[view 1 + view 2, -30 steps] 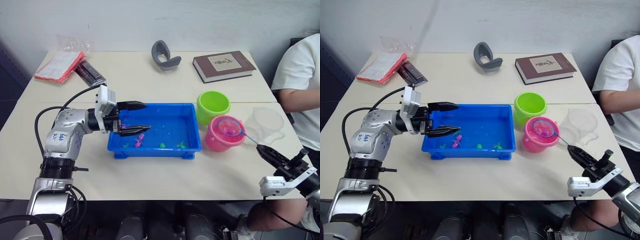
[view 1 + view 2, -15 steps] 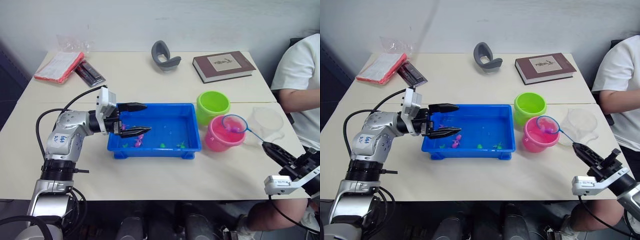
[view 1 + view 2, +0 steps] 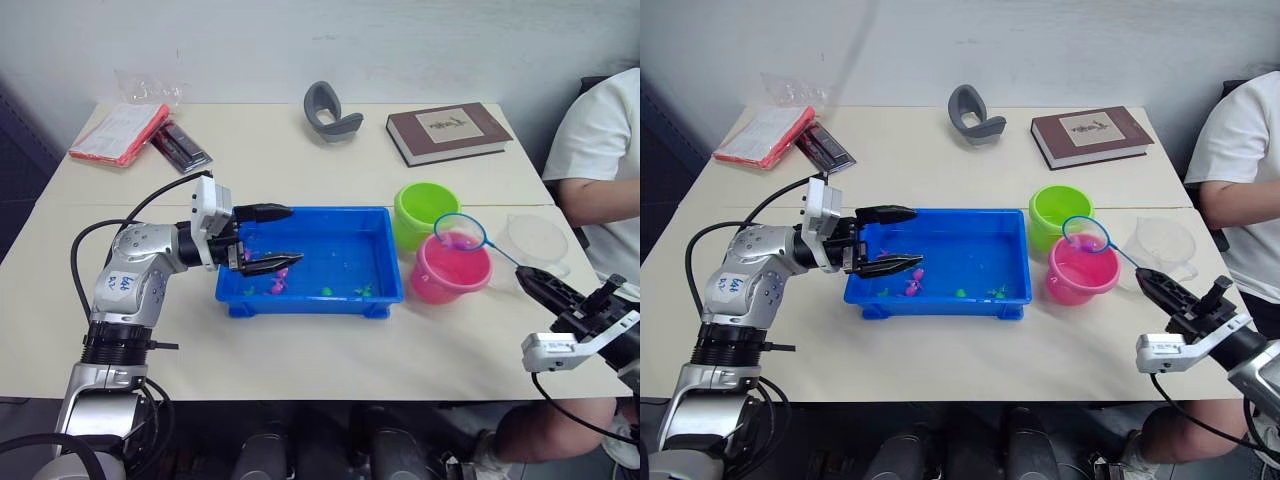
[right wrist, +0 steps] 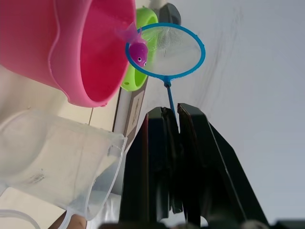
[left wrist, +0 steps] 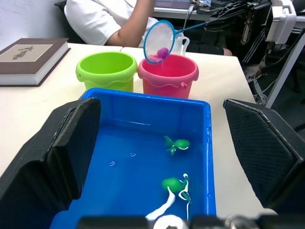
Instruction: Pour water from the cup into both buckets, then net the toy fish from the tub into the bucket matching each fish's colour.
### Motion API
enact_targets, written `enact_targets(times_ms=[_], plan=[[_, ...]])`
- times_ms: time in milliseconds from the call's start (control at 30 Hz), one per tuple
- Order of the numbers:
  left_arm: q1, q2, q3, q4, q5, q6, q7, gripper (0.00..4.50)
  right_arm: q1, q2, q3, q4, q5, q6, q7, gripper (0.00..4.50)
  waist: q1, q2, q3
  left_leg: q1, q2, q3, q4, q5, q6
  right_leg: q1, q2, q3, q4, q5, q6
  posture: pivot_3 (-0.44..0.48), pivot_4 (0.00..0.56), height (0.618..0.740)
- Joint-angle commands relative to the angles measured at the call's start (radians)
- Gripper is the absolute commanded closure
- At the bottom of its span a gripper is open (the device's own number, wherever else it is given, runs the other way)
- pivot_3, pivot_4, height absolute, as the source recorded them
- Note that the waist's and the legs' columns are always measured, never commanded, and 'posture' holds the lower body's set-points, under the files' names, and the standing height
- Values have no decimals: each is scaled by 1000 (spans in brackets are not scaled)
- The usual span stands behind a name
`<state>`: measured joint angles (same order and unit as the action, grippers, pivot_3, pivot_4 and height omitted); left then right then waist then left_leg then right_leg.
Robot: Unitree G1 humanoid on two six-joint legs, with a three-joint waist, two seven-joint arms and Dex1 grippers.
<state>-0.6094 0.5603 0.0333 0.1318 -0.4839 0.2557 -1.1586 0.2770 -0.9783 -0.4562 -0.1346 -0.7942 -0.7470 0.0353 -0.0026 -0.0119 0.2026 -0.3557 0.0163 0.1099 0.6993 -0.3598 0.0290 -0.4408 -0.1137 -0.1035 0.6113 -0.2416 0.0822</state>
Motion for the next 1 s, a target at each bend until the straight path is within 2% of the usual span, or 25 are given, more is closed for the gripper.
enact_targets(times_ms=[33, 100, 167, 233, 367, 500, 600, 833, 900, 1000], plan=[[-3, -4, 15, -22, -2, -21, 3, 62, -4, 1, -24, 6, 24, 20, -13, 4500, 0, 0, 0, 0, 0, 0, 0, 0, 0, 0, 0, 0, 0, 0, 0, 0, 150, 740], [-2, -5, 14, -24, -1, -24, 4, 62, 25, -5, 5, 12, 90, -3, 29, 4500, 1, 0, 0, 0, 0, 0, 0, 0, 0, 0, 0, 0, 0, 0, 0, 0, 150, 740], [0, -4, 18, -27, -3, -23, 9, 62, 35, 19, -20, 26, 114, 36, 32, 4500, 1, 0, 0, 0, 0, 0, 0, 0, 0, 1, 0, -1, 0, 0, 0, 0, 150, 740], [6, -3, 20, -31, -7, -19, 13, 62, 63, 13, -12, 12, 100, -7, 27, 4500, 0, 0, 0, 0, 0, 0, 0, 0, 0, 1, 0, 0, 0, 0, 0, 0, 150, 740], [9, -1, 19, -28, -6, -21, 8, 62, 53, 22, -63, 32, 86, 38, -9, 4500, 0, 0, 0, 1, 0, 0, 0, 0, 0, 2, 0, 0, 0, 0, 0, 0, 150, 740], [-3, -9, 16, -19, -6, -25, 10, 62, 89, 17, -31, -10, 52, -37, -25, 4500, 0, 0, 0, 1, 0, 0, 0, 0, 0, 2, 0, 0, 0, 0, 0, 0, 150, 740], [-8, -11, 14, -15, -4, -28, 8, 62, 99, 54, -80, -5, 40, 17, -51, 4500, 0, 0, 0, 1, 1, 0, 0, 0, 0, 2, 0, 0, -1, 0, 0, 0, 150, 740], [-18, -19, 18, 4, -4, -35, 14, 62, 138, 50, -47, -17, -3, -40, -88, 4500, 0, 0, 0, 1, 0, 0, 0, 0, 0, 2, 0, 0, -1, 0, 0, 0, 150, 740], [-21, -21, 14, 7, 0, -40, 10, 62, 115, 63, -80, 16, -3, 24, -106, 4500, 0, 0, 0, 2, 0, 0, 0, 0, 0, 2, 0, 0, -1, 0, 0, 0, 150, 740], [-23, -30, 16, 8, -3, -39, 16, 62, 114, 38, -39, 2, -25, -28, -124, 4500, -1, 0, 0, 2, 0, 0, 0, 0, 0, 2, 0, 0, 0, 0, 0, 0, 150, 740]])
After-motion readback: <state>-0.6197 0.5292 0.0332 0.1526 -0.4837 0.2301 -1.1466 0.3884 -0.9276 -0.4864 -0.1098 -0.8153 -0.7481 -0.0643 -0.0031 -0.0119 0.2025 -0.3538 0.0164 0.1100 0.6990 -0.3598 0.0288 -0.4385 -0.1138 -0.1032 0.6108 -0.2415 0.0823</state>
